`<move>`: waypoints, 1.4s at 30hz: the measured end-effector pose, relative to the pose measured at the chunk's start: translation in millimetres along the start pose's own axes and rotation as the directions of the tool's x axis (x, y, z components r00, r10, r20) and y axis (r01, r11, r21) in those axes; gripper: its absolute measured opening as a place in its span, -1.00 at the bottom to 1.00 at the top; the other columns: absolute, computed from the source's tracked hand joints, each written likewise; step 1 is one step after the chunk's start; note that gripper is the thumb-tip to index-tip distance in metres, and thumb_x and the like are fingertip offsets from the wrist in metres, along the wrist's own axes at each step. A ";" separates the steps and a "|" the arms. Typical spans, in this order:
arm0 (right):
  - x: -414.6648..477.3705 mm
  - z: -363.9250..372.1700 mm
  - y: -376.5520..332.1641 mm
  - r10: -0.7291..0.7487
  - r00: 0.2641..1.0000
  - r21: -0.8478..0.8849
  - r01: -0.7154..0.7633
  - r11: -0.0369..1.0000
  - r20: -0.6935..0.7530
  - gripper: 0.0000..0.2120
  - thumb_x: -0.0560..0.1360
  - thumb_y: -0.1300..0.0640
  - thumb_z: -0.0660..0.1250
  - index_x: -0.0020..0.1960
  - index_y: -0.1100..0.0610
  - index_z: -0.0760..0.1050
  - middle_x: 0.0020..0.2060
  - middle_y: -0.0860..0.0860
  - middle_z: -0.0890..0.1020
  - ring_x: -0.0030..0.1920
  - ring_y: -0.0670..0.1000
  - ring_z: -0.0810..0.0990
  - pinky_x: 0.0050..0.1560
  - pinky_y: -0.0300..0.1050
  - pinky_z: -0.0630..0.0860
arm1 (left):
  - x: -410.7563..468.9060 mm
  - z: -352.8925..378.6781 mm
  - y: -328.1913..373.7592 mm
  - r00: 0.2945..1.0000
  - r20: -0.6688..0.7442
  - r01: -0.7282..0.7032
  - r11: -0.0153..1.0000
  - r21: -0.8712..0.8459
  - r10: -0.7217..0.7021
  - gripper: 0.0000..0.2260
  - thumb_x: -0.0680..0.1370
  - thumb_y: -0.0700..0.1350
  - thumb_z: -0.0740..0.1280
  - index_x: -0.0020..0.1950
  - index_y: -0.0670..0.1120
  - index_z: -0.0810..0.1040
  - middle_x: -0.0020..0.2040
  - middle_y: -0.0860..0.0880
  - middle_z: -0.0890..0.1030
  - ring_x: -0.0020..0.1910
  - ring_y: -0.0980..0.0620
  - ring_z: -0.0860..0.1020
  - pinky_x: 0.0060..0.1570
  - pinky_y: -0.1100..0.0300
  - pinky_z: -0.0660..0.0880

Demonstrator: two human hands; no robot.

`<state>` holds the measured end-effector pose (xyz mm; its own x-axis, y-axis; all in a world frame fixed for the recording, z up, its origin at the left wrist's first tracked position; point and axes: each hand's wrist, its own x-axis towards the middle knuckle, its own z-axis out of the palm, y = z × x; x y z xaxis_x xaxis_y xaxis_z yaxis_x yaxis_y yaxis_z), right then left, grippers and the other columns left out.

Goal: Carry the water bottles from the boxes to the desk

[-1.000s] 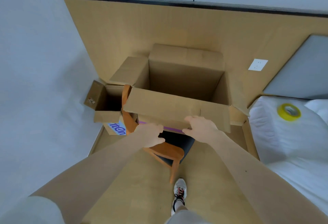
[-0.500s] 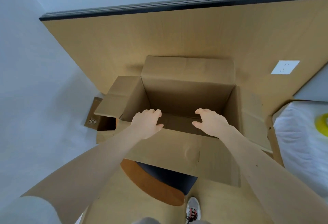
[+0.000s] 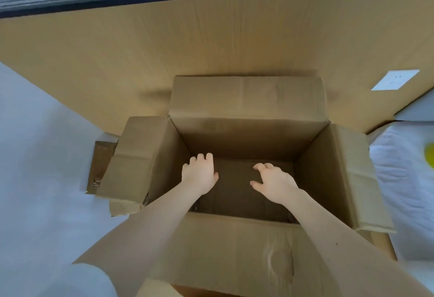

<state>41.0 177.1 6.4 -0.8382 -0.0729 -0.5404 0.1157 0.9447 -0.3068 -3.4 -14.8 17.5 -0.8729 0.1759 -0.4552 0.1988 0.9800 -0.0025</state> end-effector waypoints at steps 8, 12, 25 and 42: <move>89.5 47.6 -32.4 0.002 0.994 0.069 -0.010 0.998 0.110 -0.48 0.62 -0.06 0.18 0.52 0.05 0.17 0.43 0.06 0.35 0.35 0.08 0.43 0.25 -0.02 0.50 | 76.4 67.6 -38.1 0.960 0.221 0.183 0.982 -0.038 -0.171 -0.45 0.61 0.03 0.25 0.49 -0.14 0.13 0.41 -0.19 0.31 0.35 -0.19 0.36 0.18 -0.01 0.43; 125.1 79.0 -41.3 -0.030 0.982 0.102 0.011 0.995 0.187 -0.45 0.62 -0.05 0.20 0.54 0.05 0.14 0.44 0.08 0.34 0.36 0.09 0.43 0.25 -0.02 0.50 | 99.3 102.7 -53.5 0.907 0.316 0.316 0.945 -0.079 -0.277 -0.51 0.60 -0.05 0.27 0.45 -0.15 0.17 0.38 -0.20 0.31 0.31 -0.19 0.37 0.15 0.01 0.45; 176.1 158.7 -31.3 0.055 0.929 0.100 -0.098 0.990 0.366 -0.43 0.60 -0.03 0.22 0.54 0.06 0.12 0.45 0.09 0.33 0.29 0.06 0.49 0.18 -0.07 0.55 | 151.9 191.9 -66.0 0.799 0.482 0.452 0.888 -0.088 -0.360 -0.42 0.63 -0.15 0.22 0.54 -0.22 -0.02 0.45 -0.30 0.20 0.34 -0.22 0.36 0.18 -0.01 0.46; 162.6 159.7 25.2 0.212 0.892 -0.056 -0.207 0.977 0.399 -0.42 0.61 -0.01 0.22 0.55 0.08 0.09 0.44 0.07 0.33 0.37 0.05 0.40 0.19 -0.10 0.53 | 178.9 222.4 -40.0 0.720 0.334 0.683 0.706 -0.187 -0.608 -0.39 0.58 -0.05 0.33 0.48 -0.25 0.11 0.45 -0.30 0.15 0.38 -0.24 0.24 0.33 0.00 0.29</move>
<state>-7.3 138.0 -214.3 -0.5110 0.0081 -0.8596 0.2565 0.9559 -0.1434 -68.5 -43.2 -261.9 -0.6003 -0.5006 -0.6237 -0.5395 0.8292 -0.1463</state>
